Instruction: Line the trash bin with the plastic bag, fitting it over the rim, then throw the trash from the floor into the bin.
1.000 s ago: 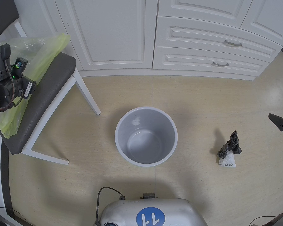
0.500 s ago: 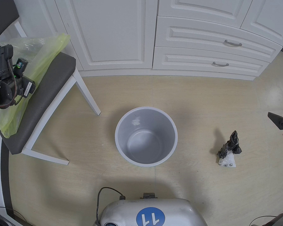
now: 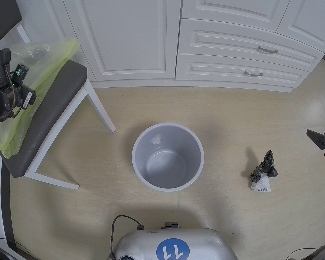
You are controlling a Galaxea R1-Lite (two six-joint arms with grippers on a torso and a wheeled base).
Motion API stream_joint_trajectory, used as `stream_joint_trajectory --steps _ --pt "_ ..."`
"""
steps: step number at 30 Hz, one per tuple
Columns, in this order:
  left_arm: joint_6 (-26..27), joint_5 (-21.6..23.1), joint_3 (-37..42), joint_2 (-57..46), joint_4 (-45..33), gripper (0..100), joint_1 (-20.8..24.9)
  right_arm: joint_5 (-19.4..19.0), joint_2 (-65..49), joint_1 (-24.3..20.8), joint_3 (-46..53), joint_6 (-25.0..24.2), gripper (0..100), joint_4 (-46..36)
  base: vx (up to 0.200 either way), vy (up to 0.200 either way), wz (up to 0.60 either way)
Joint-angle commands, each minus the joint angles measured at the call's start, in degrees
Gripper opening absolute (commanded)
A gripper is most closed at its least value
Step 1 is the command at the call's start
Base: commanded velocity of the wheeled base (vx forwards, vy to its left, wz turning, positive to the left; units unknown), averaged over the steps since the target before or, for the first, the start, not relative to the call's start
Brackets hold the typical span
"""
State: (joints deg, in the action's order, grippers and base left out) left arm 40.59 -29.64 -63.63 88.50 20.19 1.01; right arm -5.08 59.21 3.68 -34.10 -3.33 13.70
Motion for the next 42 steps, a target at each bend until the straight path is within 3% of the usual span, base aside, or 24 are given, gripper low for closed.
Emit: stream_joint_trajectory --steps 1,8,15,16,24,30,38,42 --pt "3.0 -0.5 -1.1 1.4 0.2 100 0.5 0.0 0.6 0.0 0.0 0.0 100 0.1 0.0 0.0 0.0" --pt "2.9 -0.6 -2.0 3.3 0.1 100 2.2 0.0 0.9 0.0 -0.1 0.0 100 0.1 0.0 0.0 0.0" --pt "3.3 -3.4 -2.6 4.6 0.5 100 2.5 0.0 1.0 0.0 -0.1 0.1 100 0.1 0.0 0.0 0.0" --pt "3.4 -3.4 -2.6 4.7 0.5 0 2.4 0.0 1.0 0.0 -0.1 0.1 100 0.1 0.0 0.0 0.0" --pt "3.2 -3.5 -3.0 4.6 0.6 0 2.4 -0.1 0.9 0.0 -0.2 0.0 100 0.1 0.0 0.0 0.0" --pt "2.4 -3.2 -1.8 3.4 0.8 0 2.3 -2.4 1.0 0.0 0.3 0.1 100 0.1 0.0 0.0 0.0" --pt "-3.8 -2.4 5.7 -6.0 1.1 0 2.5 -2.7 -2.3 -0.9 1.0 1.3 100 0.0 0.0 0.0 0.0" --pt "-12.3 -0.9 5.5 -9.1 -3.5 0 4.2 -2.7 -1.0 -0.9 2.9 5.3 100 1.1 0.0 0.0 0.0"
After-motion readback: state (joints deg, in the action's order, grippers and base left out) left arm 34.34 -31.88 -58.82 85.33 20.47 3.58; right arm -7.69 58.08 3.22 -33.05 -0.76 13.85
